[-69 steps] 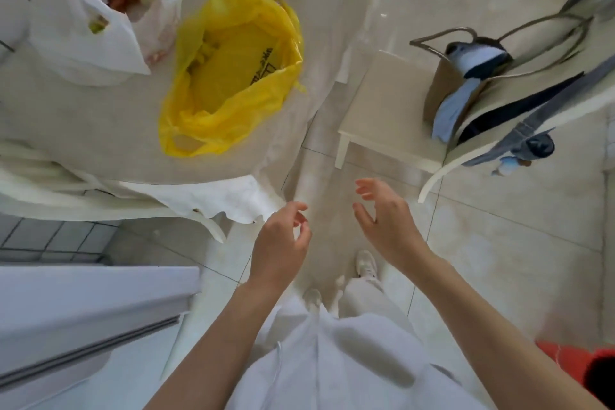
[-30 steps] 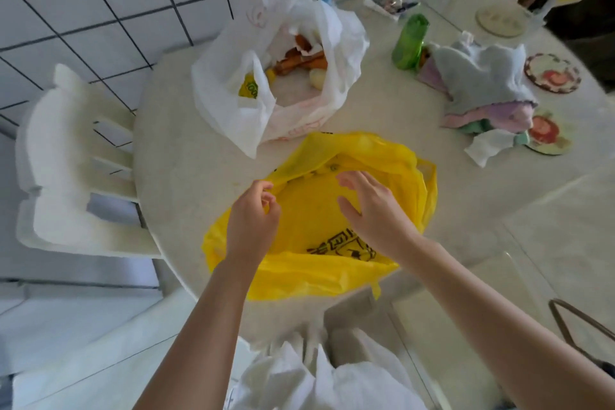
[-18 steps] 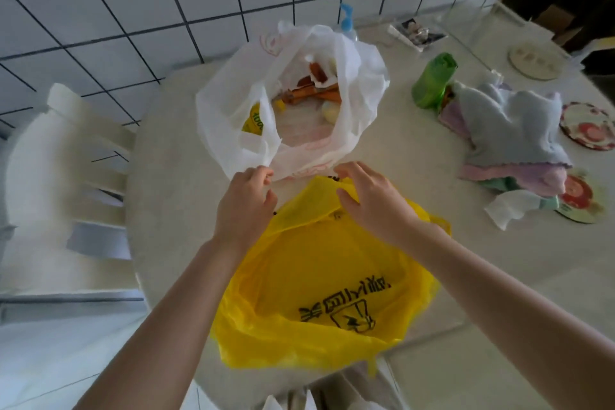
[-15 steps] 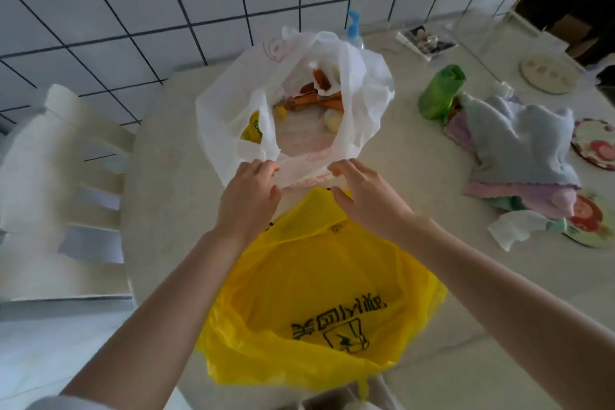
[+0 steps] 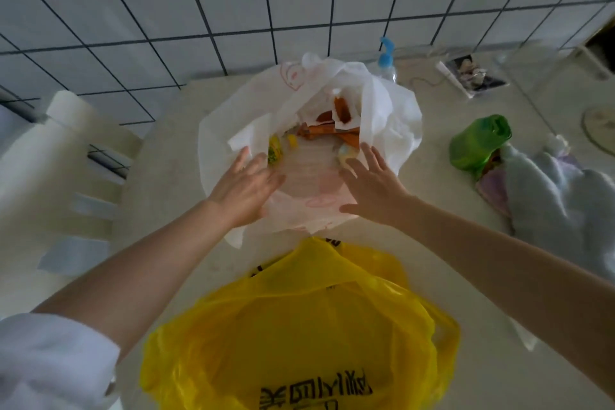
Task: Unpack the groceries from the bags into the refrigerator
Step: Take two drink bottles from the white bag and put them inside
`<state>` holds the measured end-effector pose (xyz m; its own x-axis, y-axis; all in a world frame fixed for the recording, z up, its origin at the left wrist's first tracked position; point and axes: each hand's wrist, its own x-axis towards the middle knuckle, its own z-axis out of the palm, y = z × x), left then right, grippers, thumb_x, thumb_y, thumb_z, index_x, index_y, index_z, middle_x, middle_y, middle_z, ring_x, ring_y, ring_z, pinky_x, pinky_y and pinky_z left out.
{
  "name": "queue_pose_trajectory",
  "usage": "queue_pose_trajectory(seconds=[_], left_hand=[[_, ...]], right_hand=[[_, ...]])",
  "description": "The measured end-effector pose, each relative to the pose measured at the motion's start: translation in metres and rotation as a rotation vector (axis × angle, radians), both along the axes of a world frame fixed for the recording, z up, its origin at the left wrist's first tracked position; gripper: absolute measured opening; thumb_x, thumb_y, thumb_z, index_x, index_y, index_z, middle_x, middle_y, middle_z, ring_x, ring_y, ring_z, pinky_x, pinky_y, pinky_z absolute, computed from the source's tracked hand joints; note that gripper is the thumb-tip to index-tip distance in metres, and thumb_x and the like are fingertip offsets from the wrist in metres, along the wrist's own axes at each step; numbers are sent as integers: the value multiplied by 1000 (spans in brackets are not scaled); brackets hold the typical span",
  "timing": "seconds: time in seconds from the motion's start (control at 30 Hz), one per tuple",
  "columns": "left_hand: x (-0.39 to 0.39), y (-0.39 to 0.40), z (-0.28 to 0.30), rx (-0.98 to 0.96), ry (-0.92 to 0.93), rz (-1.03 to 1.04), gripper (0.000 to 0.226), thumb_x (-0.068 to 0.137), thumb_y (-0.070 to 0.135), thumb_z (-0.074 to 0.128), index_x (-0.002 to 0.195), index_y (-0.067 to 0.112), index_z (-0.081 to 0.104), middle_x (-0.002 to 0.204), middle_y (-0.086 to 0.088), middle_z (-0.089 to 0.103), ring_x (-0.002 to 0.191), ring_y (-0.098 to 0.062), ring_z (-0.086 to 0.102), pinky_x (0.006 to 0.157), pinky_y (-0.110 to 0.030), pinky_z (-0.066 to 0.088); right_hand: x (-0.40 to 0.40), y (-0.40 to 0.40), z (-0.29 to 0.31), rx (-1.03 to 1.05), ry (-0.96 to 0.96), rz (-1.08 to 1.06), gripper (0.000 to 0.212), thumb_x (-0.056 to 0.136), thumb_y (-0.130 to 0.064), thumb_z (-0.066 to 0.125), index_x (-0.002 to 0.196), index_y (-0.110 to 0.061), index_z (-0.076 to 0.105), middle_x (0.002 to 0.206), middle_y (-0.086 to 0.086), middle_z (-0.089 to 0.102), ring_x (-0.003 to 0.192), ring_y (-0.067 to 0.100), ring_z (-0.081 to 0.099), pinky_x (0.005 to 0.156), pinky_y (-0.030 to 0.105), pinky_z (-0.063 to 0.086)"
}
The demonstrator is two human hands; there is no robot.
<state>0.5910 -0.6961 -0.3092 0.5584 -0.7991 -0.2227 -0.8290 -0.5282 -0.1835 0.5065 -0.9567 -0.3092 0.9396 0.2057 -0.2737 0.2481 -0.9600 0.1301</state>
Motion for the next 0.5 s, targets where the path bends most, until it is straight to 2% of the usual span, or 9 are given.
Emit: queue_pose_trajectory(seconds=[0.07,0.13,0.23,0.3,0.4,0.5], left_hand=[[6,13,-3,115,6,112,84,84,45,65,152,22,23,152,-6,36,145,-36,22,115,-60,1],[10,26,-6,189,14,209,87,87,52,59,154,27,9,158,-2,22,147,-31,16,116,-58,0],[12,42,-16,129,51,314,85,86,51,61,153,29,16,157,1,26,147,-25,20,116,-56,5],[12,48,-20,81,73,381,82,86,54,60,153,30,20,155,1,30,146,-23,22,116,-57,9],[15,52,-24,27,72,458,71,89,62,47,150,32,26,154,2,32,144,-22,25,115,-57,13],[21,49,-21,-22,49,490,63,91,67,27,143,34,40,150,3,36,140,-21,32,112,-56,15]], right_hand=[[2,-13,-8,-71,23,1,87,84,-70,44,148,-13,27,157,14,18,143,48,-3,114,56,-5],[2,-25,-14,-83,38,-11,89,82,-73,42,148,-15,27,158,13,16,144,46,-4,115,60,-6],[1,-36,-22,-87,58,-6,85,82,-73,44,144,-15,35,157,12,21,145,44,1,115,61,-3],[0,-41,-25,-72,62,-7,81,80,-70,50,138,-14,46,153,13,31,145,43,10,116,60,2],[0,-47,-28,-22,11,-12,73,79,-67,54,126,-11,58,140,14,50,140,40,28,115,59,17],[3,-51,-29,28,-85,-38,66,84,-61,47,122,-9,60,125,13,61,130,36,46,109,57,33]])
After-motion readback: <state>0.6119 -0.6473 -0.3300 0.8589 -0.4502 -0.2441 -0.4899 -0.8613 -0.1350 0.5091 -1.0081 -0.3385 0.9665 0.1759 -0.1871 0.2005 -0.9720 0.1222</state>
